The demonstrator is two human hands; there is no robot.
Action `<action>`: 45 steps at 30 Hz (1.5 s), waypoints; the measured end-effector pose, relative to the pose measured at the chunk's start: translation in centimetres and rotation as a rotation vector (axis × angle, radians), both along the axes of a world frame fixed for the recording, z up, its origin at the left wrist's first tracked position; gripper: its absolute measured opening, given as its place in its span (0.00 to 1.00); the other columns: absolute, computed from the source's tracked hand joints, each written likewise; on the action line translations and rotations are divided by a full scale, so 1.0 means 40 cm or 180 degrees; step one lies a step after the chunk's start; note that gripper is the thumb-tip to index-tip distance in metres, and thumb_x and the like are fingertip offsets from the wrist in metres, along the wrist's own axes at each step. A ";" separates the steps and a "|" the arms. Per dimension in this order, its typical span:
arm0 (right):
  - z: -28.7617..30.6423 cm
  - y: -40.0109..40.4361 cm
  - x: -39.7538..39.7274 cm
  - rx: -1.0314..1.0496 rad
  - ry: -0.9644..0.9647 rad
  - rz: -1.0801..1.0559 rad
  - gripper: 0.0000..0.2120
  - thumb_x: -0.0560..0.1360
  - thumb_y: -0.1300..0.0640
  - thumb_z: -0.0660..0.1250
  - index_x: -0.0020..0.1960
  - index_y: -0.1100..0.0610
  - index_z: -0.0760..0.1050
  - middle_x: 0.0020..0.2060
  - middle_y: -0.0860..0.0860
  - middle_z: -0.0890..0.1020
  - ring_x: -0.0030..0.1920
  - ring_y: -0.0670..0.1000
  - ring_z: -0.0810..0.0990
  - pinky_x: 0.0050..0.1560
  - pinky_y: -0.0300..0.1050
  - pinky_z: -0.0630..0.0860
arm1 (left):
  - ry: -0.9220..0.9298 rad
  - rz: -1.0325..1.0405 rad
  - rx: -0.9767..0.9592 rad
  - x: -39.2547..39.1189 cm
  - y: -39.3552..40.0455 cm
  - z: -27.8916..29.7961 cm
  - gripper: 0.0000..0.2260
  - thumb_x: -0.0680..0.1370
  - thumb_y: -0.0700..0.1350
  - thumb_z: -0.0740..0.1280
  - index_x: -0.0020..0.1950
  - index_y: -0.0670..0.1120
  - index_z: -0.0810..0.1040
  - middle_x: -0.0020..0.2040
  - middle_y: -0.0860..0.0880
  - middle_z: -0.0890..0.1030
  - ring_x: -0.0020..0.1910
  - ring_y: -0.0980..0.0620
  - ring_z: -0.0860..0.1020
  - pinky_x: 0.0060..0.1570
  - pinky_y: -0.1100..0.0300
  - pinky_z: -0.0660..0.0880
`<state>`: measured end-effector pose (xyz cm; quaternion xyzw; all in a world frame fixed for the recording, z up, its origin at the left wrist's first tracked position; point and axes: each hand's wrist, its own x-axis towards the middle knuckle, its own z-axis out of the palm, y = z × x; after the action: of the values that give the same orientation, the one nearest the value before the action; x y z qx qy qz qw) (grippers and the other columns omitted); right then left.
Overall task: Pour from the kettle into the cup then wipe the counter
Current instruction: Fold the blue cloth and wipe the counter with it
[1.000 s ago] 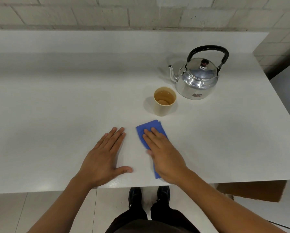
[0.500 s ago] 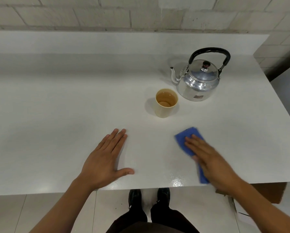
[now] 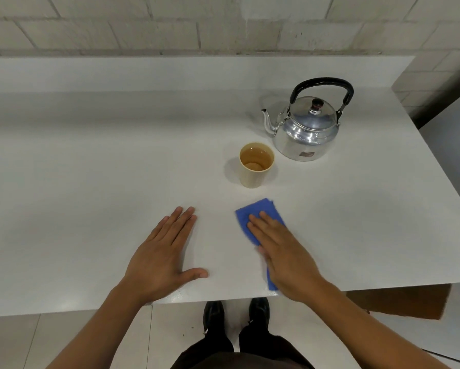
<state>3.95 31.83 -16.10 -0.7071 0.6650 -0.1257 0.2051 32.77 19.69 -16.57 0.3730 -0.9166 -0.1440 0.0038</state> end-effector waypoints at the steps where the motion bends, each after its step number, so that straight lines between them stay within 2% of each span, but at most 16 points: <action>1: 0.000 0.011 0.002 0.0076 -0.0016 0.0254 0.27 0.85 0.57 0.55 0.81 0.52 0.50 0.80 0.41 0.47 0.80 0.43 0.42 0.77 0.38 0.39 | 0.0010 0.0011 0.0018 -0.001 0.000 0.000 0.51 0.74 0.79 0.57 0.86 0.48 0.47 0.87 0.53 0.46 0.85 0.53 0.45 0.81 0.54 0.45; 4: 0.021 0.020 -0.010 0.0238 -0.0032 0.0747 0.25 0.86 0.50 0.53 0.81 0.48 0.51 0.80 0.39 0.48 0.79 0.38 0.40 0.77 0.37 0.39 | 0.0096 0.0036 0.0071 -0.002 -0.001 0.002 0.51 0.74 0.79 0.58 0.86 0.49 0.47 0.87 0.55 0.45 0.85 0.55 0.43 0.82 0.58 0.41; 6: 0.046 0.013 -0.019 0.0151 -0.0124 0.0699 0.25 0.85 0.45 0.52 0.81 0.49 0.55 0.81 0.39 0.52 0.79 0.38 0.43 0.77 0.36 0.42 | 0.0283 0.0148 0.0167 -0.007 0.000 0.007 0.49 0.74 0.78 0.58 0.86 0.51 0.51 0.86 0.57 0.48 0.85 0.56 0.45 0.82 0.58 0.45; 9: 0.084 0.011 -0.020 -0.0239 -0.0752 0.0031 0.22 0.85 0.46 0.55 0.78 0.49 0.66 0.79 0.39 0.62 0.79 0.40 0.54 0.76 0.36 0.53 | 0.0700 0.0530 0.0317 -0.041 -0.003 0.035 0.40 0.75 0.74 0.62 0.80 0.50 0.68 0.81 0.55 0.65 0.82 0.52 0.59 0.78 0.54 0.56; 11: 0.100 0.018 -0.024 -0.0428 -0.1022 -0.0533 0.19 0.84 0.47 0.57 0.73 0.47 0.71 0.73 0.38 0.69 0.74 0.39 0.64 0.72 0.37 0.62 | 0.0914 0.0680 0.0305 -0.080 -0.006 0.055 0.32 0.77 0.66 0.68 0.73 0.46 0.77 0.73 0.50 0.77 0.75 0.46 0.71 0.74 0.52 0.65; 14: 0.106 0.032 -0.039 -0.0545 -0.0795 -0.1143 0.14 0.82 0.51 0.62 0.67 0.49 0.75 0.60 0.41 0.75 0.59 0.39 0.73 0.61 0.39 0.73 | 0.1163 0.0662 0.0234 -0.147 -0.004 0.065 0.18 0.78 0.47 0.76 0.65 0.41 0.83 0.61 0.44 0.84 0.62 0.43 0.80 0.64 0.54 0.72; 17: 0.108 0.059 -0.061 -0.0170 -0.0366 -0.1617 0.14 0.79 0.51 0.66 0.64 0.50 0.75 0.55 0.44 0.76 0.55 0.46 0.75 0.53 0.43 0.77 | 0.1226 0.0654 0.0402 -0.215 0.010 0.072 0.12 0.80 0.40 0.74 0.63 0.41 0.84 0.56 0.43 0.84 0.57 0.43 0.80 0.59 0.57 0.73; 20: 0.109 0.092 -0.066 0.0403 -0.0162 -0.1837 0.18 0.76 0.45 0.67 0.62 0.51 0.72 0.50 0.45 0.75 0.51 0.49 0.75 0.48 0.43 0.75 | 0.1095 0.0673 0.0528 -0.267 0.028 0.071 0.14 0.82 0.43 0.70 0.66 0.40 0.82 0.56 0.42 0.82 0.57 0.43 0.79 0.59 0.53 0.76; 26: 0.116 0.150 -0.028 0.0844 0.0121 -0.1668 0.24 0.73 0.41 0.66 0.66 0.48 0.69 0.54 0.44 0.75 0.55 0.47 0.74 0.52 0.43 0.76 | 0.0790 0.0605 0.0591 -0.310 0.069 0.067 0.13 0.84 0.44 0.64 0.67 0.41 0.78 0.55 0.43 0.78 0.53 0.47 0.75 0.56 0.54 0.74; 29: 0.118 0.151 -0.015 0.0904 0.0243 -0.1609 0.18 0.74 0.43 0.65 0.61 0.47 0.72 0.52 0.43 0.75 0.54 0.47 0.74 0.51 0.42 0.73 | 0.0809 0.0650 0.0710 -0.297 0.090 0.069 0.11 0.84 0.42 0.64 0.64 0.40 0.78 0.52 0.44 0.79 0.50 0.48 0.75 0.52 0.56 0.73; 33: 0.130 0.128 -0.012 0.1060 -0.0044 -0.1613 0.06 0.71 0.48 0.65 0.48 0.45 0.72 0.46 0.41 0.72 0.48 0.46 0.73 0.44 0.43 0.75 | 0.0792 0.0684 0.0845 -0.253 0.116 0.070 0.06 0.83 0.39 0.65 0.57 0.41 0.79 0.46 0.48 0.77 0.45 0.50 0.74 0.45 0.61 0.65; 36: 0.136 0.098 -0.005 0.1028 -0.0188 -0.1484 0.06 0.68 0.52 0.65 0.42 0.45 0.69 0.42 0.42 0.73 0.45 0.45 0.73 0.40 0.41 0.74 | 0.0751 0.0879 0.0937 -0.201 0.126 0.070 0.04 0.82 0.41 0.66 0.55 0.44 0.78 0.44 0.52 0.75 0.43 0.52 0.74 0.43 0.63 0.65; 39: 0.142 0.058 0.013 0.1022 -0.0571 -0.1467 0.07 0.70 0.55 0.65 0.44 0.45 0.69 0.40 0.44 0.79 0.39 0.46 0.78 0.37 0.43 0.76 | 0.0761 0.1156 0.0960 -0.143 0.126 0.076 0.01 0.81 0.43 0.68 0.52 0.48 0.77 0.42 0.56 0.75 0.39 0.57 0.73 0.40 0.67 0.66; 41: 0.147 0.023 0.027 0.0958 -0.1051 -0.1461 0.09 0.71 0.58 0.66 0.44 0.45 0.71 0.38 0.45 0.81 0.37 0.45 0.80 0.37 0.43 0.79 | 0.0896 0.1437 0.0953 -0.107 0.114 0.083 0.04 0.80 0.42 0.70 0.48 0.48 0.77 0.40 0.56 0.76 0.37 0.58 0.74 0.37 0.69 0.67; 43: 0.154 -0.017 0.041 0.0840 -0.1492 -0.1435 0.11 0.71 0.61 0.69 0.45 0.45 0.75 0.39 0.43 0.82 0.39 0.41 0.80 0.36 0.34 0.76 | 0.1057 0.1735 0.0929 -0.073 0.092 0.094 0.04 0.78 0.41 0.73 0.47 0.47 0.78 0.41 0.53 0.79 0.37 0.57 0.76 0.37 0.70 0.69; 45: 0.160 -0.063 0.056 0.0665 -0.1757 -0.1371 0.12 0.72 0.64 0.72 0.47 0.48 0.78 0.40 0.36 0.82 0.41 0.36 0.80 0.38 0.28 0.74 | 0.1228 0.1985 0.0912 -0.038 0.063 0.107 0.07 0.78 0.41 0.74 0.46 0.51 0.79 0.43 0.52 0.81 0.37 0.56 0.79 0.36 0.70 0.70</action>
<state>6.19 29.32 -9.70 -0.4654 0.7275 -0.2835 0.4168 31.23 22.22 -12.31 0.5965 -0.7123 -0.3298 0.1674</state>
